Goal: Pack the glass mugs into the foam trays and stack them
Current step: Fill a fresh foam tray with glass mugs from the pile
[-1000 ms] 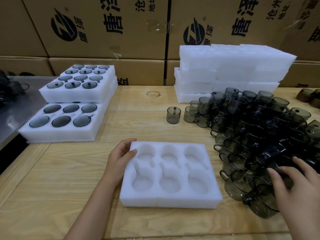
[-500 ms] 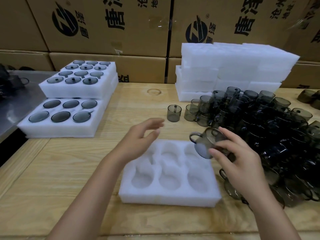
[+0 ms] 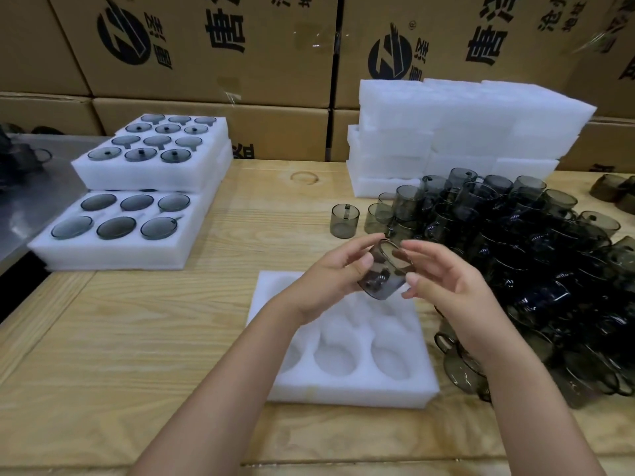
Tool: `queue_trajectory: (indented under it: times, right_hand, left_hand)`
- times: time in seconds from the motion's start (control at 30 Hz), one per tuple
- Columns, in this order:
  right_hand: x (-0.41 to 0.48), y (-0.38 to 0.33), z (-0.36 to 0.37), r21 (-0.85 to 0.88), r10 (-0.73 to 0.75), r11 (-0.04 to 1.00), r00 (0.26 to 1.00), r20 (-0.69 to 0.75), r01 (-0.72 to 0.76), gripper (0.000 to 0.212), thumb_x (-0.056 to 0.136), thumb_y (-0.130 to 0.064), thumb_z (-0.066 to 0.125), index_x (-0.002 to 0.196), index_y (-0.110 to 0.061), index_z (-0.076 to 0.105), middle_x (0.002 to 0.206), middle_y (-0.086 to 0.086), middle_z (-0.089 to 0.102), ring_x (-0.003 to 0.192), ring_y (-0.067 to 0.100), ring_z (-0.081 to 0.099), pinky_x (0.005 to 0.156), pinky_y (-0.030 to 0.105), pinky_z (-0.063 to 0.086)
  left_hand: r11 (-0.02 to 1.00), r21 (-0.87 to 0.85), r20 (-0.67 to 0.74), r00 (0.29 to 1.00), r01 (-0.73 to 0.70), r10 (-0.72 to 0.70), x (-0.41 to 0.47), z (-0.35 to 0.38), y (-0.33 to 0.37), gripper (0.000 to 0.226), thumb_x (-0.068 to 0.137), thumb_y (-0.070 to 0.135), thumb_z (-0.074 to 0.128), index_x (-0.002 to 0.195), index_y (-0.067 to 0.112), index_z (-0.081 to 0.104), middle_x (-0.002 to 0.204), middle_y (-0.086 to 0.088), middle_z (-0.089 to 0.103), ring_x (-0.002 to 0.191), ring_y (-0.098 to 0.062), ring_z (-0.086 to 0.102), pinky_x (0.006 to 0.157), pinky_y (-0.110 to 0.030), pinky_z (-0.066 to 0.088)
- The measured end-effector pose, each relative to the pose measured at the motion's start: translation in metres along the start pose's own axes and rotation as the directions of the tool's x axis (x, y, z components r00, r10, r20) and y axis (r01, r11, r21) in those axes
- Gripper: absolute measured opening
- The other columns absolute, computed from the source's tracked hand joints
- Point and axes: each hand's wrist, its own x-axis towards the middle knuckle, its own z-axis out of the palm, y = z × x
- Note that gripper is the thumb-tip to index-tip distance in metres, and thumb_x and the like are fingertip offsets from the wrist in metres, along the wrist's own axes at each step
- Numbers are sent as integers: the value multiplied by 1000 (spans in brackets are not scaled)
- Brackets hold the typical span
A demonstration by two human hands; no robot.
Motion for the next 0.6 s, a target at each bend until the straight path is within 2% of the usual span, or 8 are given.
queue_trajectory:
  times: [0.07, 0.17, 0.2, 0.27, 0.33, 0.4, 0.53, 0.6]
  right_hand:
    - [4, -4, 2, 32, 64, 997, 998, -11, -64, 41, 81, -24, 64, 120, -30, 55, 116, -8, 64, 101, 5, 64, 76, 21, 54]
    - [13, -4, 5, -310, 3, 951, 1000, 14, 2, 43, 80, -29, 71, 117, -42, 54, 109, -28, 57, 100, -17, 54, 79, 6, 44]
    - [15, -4, 6, -374, -9, 927, 999, 38, 22, 40, 81, -27, 71, 113, -45, 55, 108, -29, 58, 100, -17, 53, 81, 7, 42]
    - [18, -2, 4, -415, 29, 910, 996, 81, 7, 38, 81, -26, 71, 108, -48, 55, 109, -23, 61, 104, -8, 56, 90, 19, 46]
    - [20, 2, 0, -464, 83, 886, 989, 119, -18, 37, 82, -28, 70, 114, -40, 57, 115, -17, 61, 108, 1, 56, 97, 33, 47]
    - [21, 6, -4, -524, 116, 851, 984, 135, -28, 44, 83, -31, 69, 125, -32, 56, 118, -17, 59, 110, 3, 55, 97, 38, 47]
    - [21, 8, -9, -606, 137, 795, 978, 155, -15, 51, 83, -33, 68, 131, -32, 50, 116, -19, 55, 111, 5, 53, 89, 30, 47]
    - [23, 7, -7, -678, 116, 734, 975, 187, 43, 53, 84, -34, 67, 134, -32, 48, 123, -15, 55, 113, 7, 52, 85, 24, 42]
  left_hand:
    - [981, 194, -45, 998, -34, 43, 0, 1, -3, 39, 99, 11, 47, 136, 22, 44, 132, -13, 51, 119, -29, 55, 102, -37, 46]
    - [930, 359, -49, 993, -80, 104, -1, 5, -5, 45, 91, 13, 63, 130, 29, 50, 121, -5, 50, 114, -25, 57, 96, -33, 49]
    - [923, 375, -53, 992, -84, 112, -1, 5, -6, 46, 89, 13, 66, 128, 30, 52, 119, -6, 50, 112, -26, 58, 96, -36, 50]
    - [911, 405, -64, 991, -82, 117, 0, 3, -7, 47, 85, 9, 70, 122, 33, 55, 115, -6, 53, 108, -25, 61, 98, -36, 49]
    - [891, 447, -58, 992, -74, 111, 0, 1, -9, 50, 82, 4, 72, 122, 29, 56, 114, -7, 56, 108, -18, 60, 99, -27, 46]
    - [880, 471, -51, 994, -59, 94, 0, -1, -12, 53, 81, -1, 70, 125, 24, 56, 118, -7, 59, 113, -12, 58, 100, -21, 44]
    - [902, 432, -62, 996, -26, 59, 2, -6, -16, 42, 86, -2, 62, 124, 17, 58, 120, -5, 63, 115, -11, 58, 102, -25, 43]
    - [916, 400, -81, 995, -24, 62, 3, -7, -18, 31, 92, 5, 57, 120, 18, 60, 117, -2, 65, 111, -9, 60, 99, -25, 45]
